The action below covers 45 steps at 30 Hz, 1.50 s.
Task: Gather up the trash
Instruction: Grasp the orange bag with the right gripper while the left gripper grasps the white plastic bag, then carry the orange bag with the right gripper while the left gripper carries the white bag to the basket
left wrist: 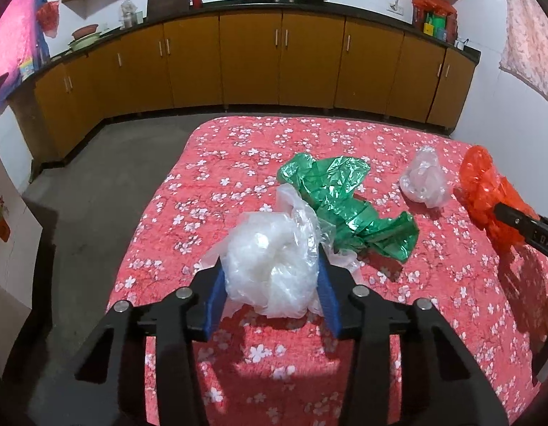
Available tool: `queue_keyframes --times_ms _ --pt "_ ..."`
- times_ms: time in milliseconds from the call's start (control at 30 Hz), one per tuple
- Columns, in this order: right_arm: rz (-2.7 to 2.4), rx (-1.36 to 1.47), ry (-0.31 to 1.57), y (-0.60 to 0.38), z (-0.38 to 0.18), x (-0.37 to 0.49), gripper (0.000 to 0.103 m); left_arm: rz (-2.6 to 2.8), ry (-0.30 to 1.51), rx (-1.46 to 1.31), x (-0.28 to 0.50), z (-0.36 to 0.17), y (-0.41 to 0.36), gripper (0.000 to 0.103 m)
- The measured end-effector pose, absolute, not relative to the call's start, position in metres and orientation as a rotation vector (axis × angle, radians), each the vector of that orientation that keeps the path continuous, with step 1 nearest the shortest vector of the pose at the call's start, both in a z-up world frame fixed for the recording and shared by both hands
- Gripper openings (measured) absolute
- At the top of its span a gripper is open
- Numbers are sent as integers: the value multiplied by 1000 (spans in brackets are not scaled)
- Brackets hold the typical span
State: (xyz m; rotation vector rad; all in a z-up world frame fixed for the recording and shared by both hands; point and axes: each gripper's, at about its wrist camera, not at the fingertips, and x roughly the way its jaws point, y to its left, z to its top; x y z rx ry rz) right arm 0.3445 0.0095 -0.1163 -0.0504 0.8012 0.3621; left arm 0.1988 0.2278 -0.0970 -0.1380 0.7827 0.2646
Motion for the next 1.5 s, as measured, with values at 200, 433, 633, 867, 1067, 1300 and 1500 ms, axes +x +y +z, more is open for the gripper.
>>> queue_keyframes --times_ms 200,433,633,867,1067,1300,1500 --pt "362 -17 812 -5 -113 332 25 267 765 -145 186 -93 225 42" --pt "338 -10 803 -29 -102 306 21 257 732 -147 163 -81 217 42" --pt "290 0 796 -58 -92 279 18 211 698 -131 143 -65 195 42" --pt "228 16 756 -92 -69 246 17 116 643 -115 131 -39 156 42" --pt "169 39 702 -127 -42 216 17 24 605 -93 128 -21 114 42" --pt "95 60 654 -172 -22 189 17 -71 571 -62 125 -8 65 42" --pt "20 86 632 -215 -15 170 17 -129 559 -39 128 -2 33 42"
